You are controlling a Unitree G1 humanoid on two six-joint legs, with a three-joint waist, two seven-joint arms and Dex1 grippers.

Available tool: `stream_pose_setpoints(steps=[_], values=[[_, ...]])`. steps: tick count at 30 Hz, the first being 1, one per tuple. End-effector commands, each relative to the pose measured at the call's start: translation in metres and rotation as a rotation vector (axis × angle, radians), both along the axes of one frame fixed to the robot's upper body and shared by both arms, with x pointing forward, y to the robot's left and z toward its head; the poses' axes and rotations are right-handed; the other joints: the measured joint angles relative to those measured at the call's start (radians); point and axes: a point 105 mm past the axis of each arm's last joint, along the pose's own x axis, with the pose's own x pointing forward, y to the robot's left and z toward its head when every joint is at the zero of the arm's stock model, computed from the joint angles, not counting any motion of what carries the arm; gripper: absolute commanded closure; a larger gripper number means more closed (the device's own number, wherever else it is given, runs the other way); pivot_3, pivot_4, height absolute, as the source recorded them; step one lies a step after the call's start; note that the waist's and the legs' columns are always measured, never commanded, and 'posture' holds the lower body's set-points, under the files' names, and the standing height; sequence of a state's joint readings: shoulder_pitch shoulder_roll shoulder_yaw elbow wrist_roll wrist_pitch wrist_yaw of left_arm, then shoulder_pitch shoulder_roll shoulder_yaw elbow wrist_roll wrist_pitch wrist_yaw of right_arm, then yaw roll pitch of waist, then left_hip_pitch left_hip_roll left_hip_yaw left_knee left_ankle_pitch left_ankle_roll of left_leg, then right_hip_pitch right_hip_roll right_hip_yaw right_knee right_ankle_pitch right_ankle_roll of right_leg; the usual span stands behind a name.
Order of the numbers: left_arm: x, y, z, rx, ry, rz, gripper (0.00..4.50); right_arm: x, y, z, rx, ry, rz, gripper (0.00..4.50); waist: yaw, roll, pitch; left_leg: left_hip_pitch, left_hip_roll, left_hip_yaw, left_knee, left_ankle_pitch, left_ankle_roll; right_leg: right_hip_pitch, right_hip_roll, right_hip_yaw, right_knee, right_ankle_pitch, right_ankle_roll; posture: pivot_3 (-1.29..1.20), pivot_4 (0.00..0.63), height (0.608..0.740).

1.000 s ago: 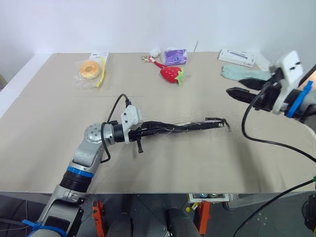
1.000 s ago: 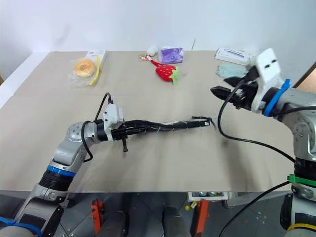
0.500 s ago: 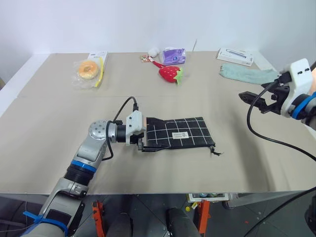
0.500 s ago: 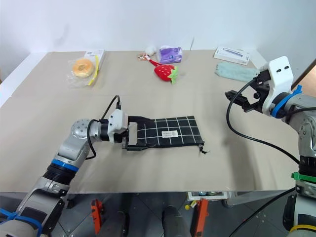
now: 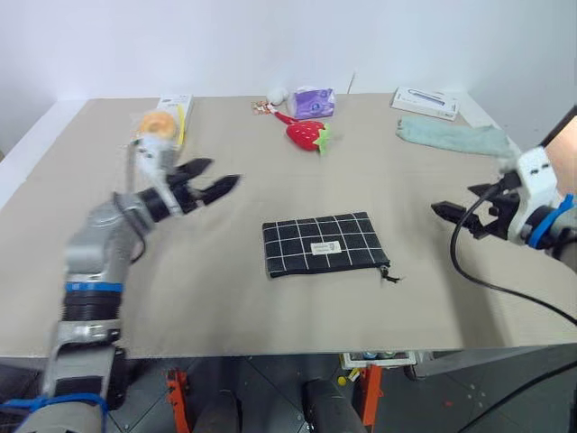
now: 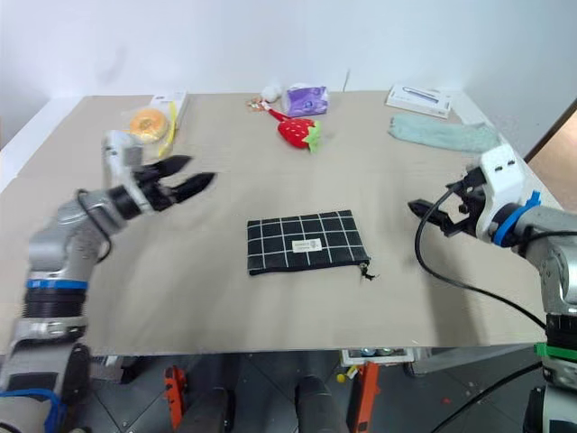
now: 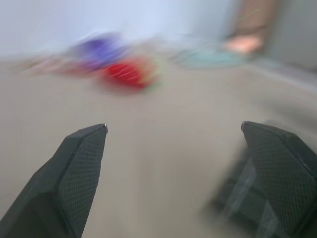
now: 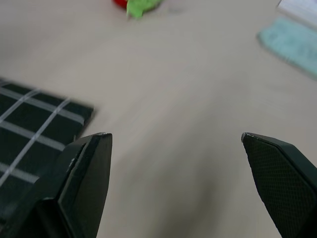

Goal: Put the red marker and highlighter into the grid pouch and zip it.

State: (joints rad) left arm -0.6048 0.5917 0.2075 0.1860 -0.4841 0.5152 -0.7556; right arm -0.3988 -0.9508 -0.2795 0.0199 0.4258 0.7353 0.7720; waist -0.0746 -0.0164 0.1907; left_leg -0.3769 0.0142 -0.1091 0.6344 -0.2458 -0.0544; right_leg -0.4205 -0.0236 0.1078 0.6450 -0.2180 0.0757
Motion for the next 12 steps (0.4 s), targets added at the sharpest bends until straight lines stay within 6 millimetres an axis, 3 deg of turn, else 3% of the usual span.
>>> stream_pose_setpoints(steps=[1, 7, 12], values=[[-0.015, 0.027, -0.008, 0.088, 0.051, 0.046, 0.01, -0.007, 0.004, 0.005, 0.028, -0.029, 0.077, 0.0, -0.002, 0.0, 0.0, 0.0, 0.0, 0.0, 0.0, 0.0, 0.0, 0.0, 0.0, 0.0, 0.0, 0.0, 0.0, 0.0, 0.15, 0.74], [-0.038, 0.048, -0.019, 0.255, 0.132, 0.001, 0.01, -0.007, -0.004, -0.006, 0.051, 0.004, 0.087, 0.0, 0.002, -0.003, 0.002, -0.001, 0.0, 0.0, 0.001, 0.001, -0.002, 0.0, -0.001, -0.001, 0.0, 0.001, 0.0, 0.0, 0.15, 0.74], [-0.047, 0.047, -0.017, 0.28, 0.13, -0.028, 0.01, 0.0, -0.009, -0.013, 0.05, 0.018, 0.079, 0.0, 0.002, -0.003, 0.002, 0.0, 0.0, 0.0, 0.001, 0.001, -0.002, 0.001, -0.001, -0.001, 0.0, 0.001, -0.001, 0.0, 0.15, 0.74]])
